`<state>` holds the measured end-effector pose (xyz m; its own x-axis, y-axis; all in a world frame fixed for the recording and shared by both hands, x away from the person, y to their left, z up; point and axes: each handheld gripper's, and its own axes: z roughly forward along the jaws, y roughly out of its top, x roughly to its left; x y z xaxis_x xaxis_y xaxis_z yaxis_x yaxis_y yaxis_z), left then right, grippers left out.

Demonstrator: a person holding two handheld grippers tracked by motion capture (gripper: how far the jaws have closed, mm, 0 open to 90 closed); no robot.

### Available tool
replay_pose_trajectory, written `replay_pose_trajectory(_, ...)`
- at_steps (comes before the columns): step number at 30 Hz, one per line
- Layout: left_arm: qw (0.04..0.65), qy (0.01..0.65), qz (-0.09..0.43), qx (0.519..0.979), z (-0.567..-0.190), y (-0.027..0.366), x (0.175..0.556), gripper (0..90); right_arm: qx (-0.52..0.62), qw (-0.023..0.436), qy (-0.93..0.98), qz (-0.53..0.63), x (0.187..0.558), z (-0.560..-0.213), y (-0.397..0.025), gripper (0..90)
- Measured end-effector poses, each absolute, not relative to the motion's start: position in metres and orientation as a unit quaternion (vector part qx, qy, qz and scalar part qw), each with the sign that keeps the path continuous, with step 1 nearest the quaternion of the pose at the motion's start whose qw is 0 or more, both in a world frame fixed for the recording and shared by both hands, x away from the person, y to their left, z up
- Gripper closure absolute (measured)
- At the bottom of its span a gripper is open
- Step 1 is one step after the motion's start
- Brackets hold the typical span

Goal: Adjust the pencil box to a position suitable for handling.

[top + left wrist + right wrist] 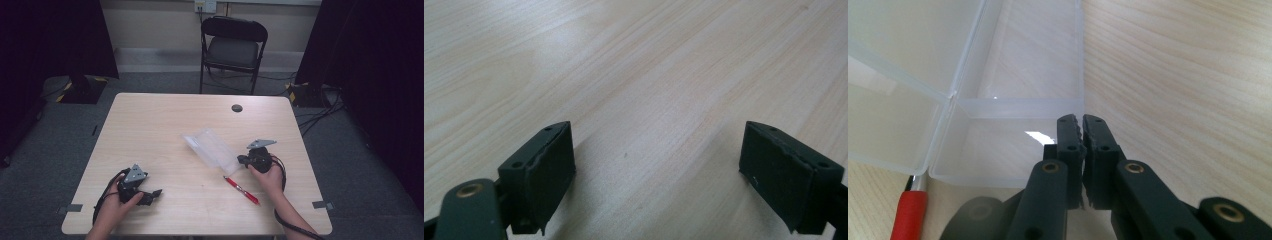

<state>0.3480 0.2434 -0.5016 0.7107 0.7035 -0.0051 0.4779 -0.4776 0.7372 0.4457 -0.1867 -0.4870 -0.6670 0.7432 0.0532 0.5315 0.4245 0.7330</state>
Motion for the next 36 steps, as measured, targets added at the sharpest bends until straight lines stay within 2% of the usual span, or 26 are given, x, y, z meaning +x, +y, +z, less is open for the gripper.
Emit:
replay_pose_trajectory(7,0.372,0.346,0.153,0.847,-0.501,0.244,0.348,14.1,0.371,0.139,0.839,0.372,0.443,-0.486,-0.188,85.4)
replay_pose_trajectory(8,0.374,0.35,0.15,0.846,-0.502,0.243,0.348,14.1,0.371,0.136,0.838,0.375,0.444,-0.486,-0.188,82.3)
replay_pose_trajectory(9,0.374,0.351,0.149,0.845,-0.502,0.243,0.348,14.1,0.376,0.14,0.835,0.377,0.444,-0.486,-0.189,74.3)
replay_pose_trajectory(12,0.375,0.351,0.15,0.845,-0.502,0.243,0.348,14.2,0.381,0.141,0.825,0.392,0.44,-0.482,-0.195,73.2)
replay_pose_trajectory(18,0.375,0.352,0.15,0.844,-0.502,0.243,0.347,14.3,0.348,0.124,0.83,0.418,0.4,-0.468,-0.206,70.3)
replay_pose_trajectory(23,0.375,0.353,0.151,0.844,-0.502,0.243,0.347,14.3,0.333,0.078,0.839,0.424,0.37,-0.479,-0.203,70.0)
replay_pose_trajectory(26,0.375,0.352,0.151,0.844,-0.502,0.243,0.347,14.3,0.32,0.083,0.853,0.405,0.36,-0.486,-0.197,67.9)
replay_pose_trajectory(29,0.375,0.353,0.151,0.844,-0.502,0.243,0.347,14.3,0.305,0.091,0.862,0.394,0.357,-0.493,-0.191,69.3)
replay_pose_trajectory(32,0.374,0.351,0.152,0.845,-0.502,0.243,0.347,14.3,0.297,0.097,0.867,0.387,0.356,-0.492,-0.188,77.7)
replay_pose_trajectory(36,0.374,0.351,0.152,0.845,-0.502,0.243,0.347,14.3,0.281,0.101,0.875,0.381,0.354,-0.491,-0.186,79.5)
